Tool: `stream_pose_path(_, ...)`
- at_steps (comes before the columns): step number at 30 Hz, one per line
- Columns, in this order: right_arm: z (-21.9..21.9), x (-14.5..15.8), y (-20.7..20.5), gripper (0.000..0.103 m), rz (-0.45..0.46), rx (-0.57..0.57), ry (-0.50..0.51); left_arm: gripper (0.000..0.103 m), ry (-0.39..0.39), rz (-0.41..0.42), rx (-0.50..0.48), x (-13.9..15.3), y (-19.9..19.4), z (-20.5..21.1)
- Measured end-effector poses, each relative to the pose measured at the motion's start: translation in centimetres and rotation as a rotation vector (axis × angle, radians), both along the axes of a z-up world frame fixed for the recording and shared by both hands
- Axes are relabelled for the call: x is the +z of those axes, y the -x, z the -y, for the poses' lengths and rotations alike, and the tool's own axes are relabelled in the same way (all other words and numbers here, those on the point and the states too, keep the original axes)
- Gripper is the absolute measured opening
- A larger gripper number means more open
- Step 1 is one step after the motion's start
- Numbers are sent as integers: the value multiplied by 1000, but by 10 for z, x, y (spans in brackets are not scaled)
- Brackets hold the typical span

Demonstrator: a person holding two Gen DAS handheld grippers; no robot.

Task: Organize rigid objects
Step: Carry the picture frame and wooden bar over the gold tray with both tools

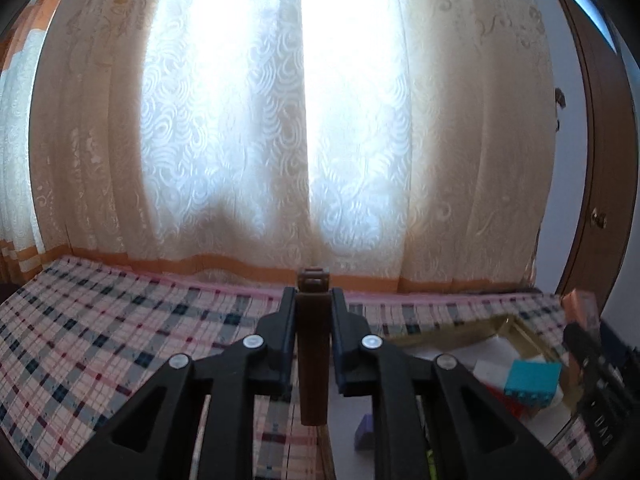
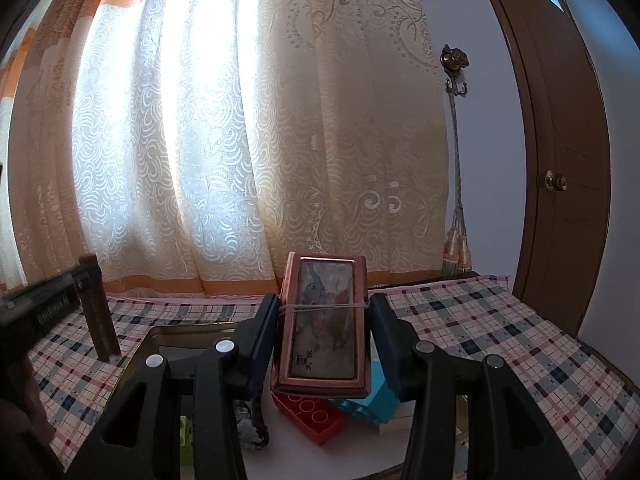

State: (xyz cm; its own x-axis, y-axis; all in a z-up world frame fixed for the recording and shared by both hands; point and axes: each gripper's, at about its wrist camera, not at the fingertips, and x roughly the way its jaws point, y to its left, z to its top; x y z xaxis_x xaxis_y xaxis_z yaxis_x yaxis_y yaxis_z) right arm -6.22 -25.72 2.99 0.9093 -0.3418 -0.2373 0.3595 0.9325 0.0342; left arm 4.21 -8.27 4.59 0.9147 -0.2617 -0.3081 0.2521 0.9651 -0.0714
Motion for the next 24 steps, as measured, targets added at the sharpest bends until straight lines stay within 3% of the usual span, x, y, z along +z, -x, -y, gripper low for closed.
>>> stream_pose_path(5,3,0,-4,49,-5,-4,1,13,64,-4,-80,11,-1,6)
stream_pose_path(11,16,5,-7,49,4,-19,-24,13,57,-12,-138,12,3,32)
stream_pose_path(16,25,10,-15,49,2,-15,-13,13,92,-65,-195,8,-1,45)
stream_pose_path(24,39,7,-45,49,-116,47,-50,13,62,-166,-184,-8,-10,59)
